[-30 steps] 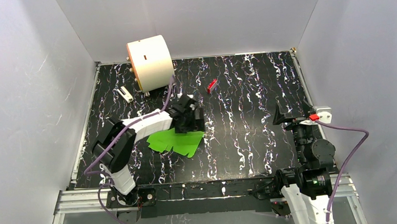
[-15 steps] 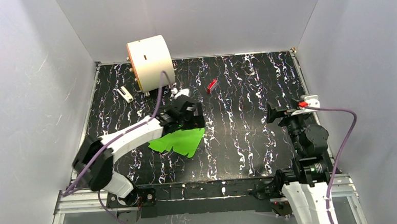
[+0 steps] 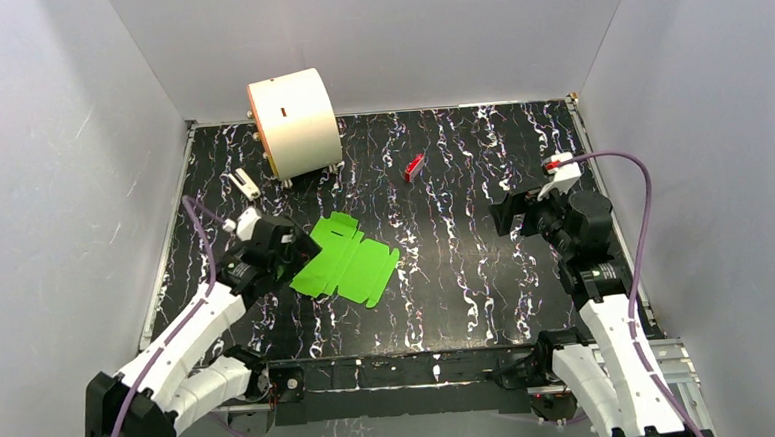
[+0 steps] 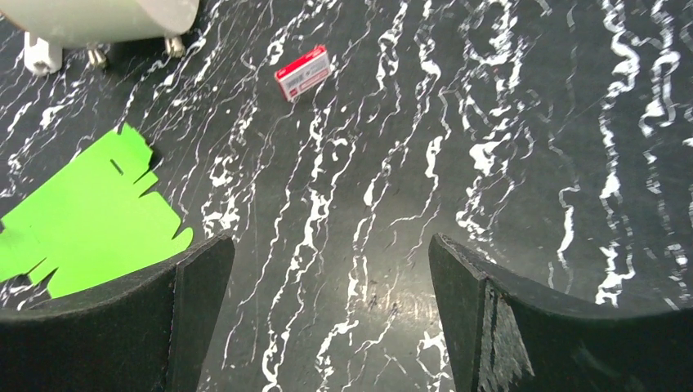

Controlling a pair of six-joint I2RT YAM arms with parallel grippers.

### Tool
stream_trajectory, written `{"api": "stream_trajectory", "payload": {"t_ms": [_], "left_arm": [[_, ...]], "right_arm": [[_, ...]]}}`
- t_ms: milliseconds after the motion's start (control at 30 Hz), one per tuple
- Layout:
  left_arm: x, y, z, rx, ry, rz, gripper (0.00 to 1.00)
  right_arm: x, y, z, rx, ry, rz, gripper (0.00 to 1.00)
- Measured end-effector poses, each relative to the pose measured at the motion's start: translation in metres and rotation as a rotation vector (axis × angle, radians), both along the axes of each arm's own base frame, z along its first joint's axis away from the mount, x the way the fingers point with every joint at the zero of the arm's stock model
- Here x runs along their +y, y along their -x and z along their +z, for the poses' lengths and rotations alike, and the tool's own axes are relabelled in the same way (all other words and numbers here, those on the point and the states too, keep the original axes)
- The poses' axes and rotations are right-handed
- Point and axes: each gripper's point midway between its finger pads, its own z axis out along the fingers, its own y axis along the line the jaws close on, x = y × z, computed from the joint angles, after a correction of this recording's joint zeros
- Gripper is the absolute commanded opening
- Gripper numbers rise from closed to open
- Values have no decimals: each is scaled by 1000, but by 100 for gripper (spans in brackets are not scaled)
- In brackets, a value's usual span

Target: Fold the paper box

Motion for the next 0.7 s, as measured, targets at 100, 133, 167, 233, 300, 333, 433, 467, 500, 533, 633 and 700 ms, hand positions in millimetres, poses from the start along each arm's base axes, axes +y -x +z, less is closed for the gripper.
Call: {"api": "stream_trajectory", "payload": {"t_ms": [100,133,167,233,300,333,433,467,500,533,633,700], "left_arm": [[25,12,-13,22,19,106,89],[30,15,-18,32,25,133,88],[38,20,-26,52,31,169,87],[46,28,-40,86,42,215,84],[50,34,-51,116,52,242,79],[51,36,-55,127,61,253,75],[51,38,-66,150,97,274,65],[49,38,-69,160,109,277,61],[47,36,-71,167,121,277,57],[45,35,-74,175,131,277,54],[39,33,-82,205,152,271,47],[36,31,-85,211,165,266,41]], "right_arm": [[5,-1,-11,48,-6,26,98],[6,-1,-12,55,-8,32,98],[7,-1,-13,60,-11,39,98],[9,-1,-14,64,-15,48,98],[11,0,-14,68,-20,55,98],[12,0,-14,70,-24,59,98],[15,0,-16,82,-36,71,98],[15,0,-17,86,-38,76,98],[16,0,-17,90,-40,80,98],[17,1,-18,92,-41,82,98],[18,1,-18,92,-43,90,98],[19,2,-18,92,-44,93,98]]}}
